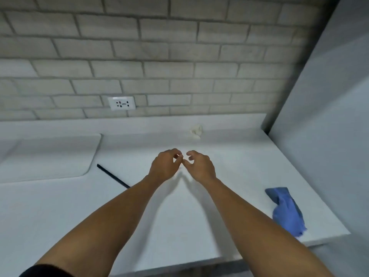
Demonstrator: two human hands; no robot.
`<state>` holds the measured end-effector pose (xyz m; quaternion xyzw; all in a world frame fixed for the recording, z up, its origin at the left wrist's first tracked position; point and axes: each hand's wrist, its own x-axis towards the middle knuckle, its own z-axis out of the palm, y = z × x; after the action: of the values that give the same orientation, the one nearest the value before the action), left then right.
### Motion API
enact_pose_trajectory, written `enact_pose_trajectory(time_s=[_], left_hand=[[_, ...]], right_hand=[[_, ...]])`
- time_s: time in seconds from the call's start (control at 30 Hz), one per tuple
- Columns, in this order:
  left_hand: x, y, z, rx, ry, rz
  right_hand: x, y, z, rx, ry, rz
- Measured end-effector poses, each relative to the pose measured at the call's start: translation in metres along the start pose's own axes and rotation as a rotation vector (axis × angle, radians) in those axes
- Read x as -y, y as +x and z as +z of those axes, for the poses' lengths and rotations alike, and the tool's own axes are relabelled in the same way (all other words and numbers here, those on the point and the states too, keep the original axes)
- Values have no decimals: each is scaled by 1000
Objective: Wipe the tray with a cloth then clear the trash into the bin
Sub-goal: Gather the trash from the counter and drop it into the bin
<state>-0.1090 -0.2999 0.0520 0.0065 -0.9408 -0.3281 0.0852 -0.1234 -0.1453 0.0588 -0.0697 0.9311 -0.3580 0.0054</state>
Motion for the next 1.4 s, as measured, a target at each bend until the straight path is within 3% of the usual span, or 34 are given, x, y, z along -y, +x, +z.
enact_pose_trajectory(time_s=[0.1,0.3,0.43,0.5,0.63,0.83,1.07,1.2,1.4], left_hand=[[39,1,-3,-90,122,-158],[110,-3,-21,-105,360,-615],[130,-1,-24,61,500,-1035],[133,6,-20,123,500,-1119],[130,36,0,30,417,-986],[100,82,33,112,384,-671],[56,136,66,71,36,-457],[38,152,79,95,-109,-475],[29,161,80,86,-227,-518]], right_hand=[[4,35,23,106,-25,-43],[-2,102,35,189,-79,-87],[-14,143,36,211,-171,-87],[-16,158,41,240,-178,-99],[-14,181,56,287,-183,-132],[-25,205,69,305,-166,-141],[-69,232,59,74,-279,-69],[-79,248,49,13,-242,-54],[-87,266,47,225,-195,-15]])
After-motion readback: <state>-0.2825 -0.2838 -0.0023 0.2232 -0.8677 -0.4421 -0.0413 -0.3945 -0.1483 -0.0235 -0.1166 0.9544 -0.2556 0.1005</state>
